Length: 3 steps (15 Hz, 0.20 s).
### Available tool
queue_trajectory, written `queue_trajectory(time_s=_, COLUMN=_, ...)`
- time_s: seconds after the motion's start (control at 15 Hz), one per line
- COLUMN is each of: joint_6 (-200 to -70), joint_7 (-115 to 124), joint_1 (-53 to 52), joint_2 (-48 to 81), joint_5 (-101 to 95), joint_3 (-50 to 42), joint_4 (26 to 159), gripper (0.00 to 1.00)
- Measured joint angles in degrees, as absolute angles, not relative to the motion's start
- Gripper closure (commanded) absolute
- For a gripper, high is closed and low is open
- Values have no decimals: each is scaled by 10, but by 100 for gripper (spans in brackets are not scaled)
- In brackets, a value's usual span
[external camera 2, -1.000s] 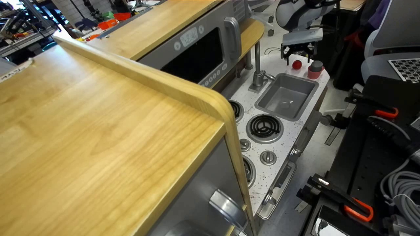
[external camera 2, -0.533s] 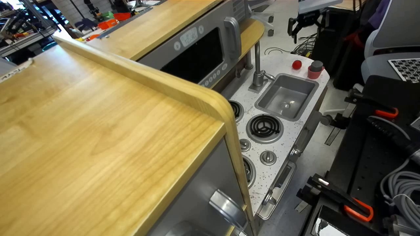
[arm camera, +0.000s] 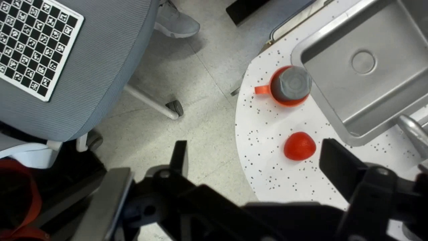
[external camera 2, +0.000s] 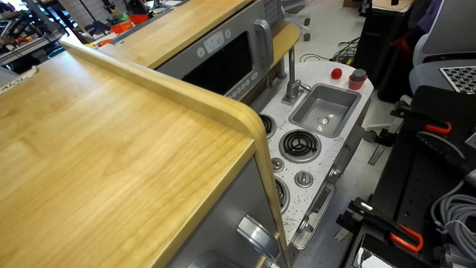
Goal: Move the red toy to the left
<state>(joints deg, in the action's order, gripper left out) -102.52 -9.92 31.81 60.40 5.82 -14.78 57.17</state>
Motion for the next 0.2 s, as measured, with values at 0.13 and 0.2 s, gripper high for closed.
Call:
queue_trajectory(time_s=0.13, joint_6=-1026, joint_7=-146, joint_1=311, joint_2=564, joint_5=41, joint_3=-148, joint_4=619, gripper=0)
queue_trajectory(time_s=0.2, joint_6=-1024, joint_7=-164, joint_1=306, joint_2=544, joint_5=33, joint_3=-148, joint_4=645, gripper=0)
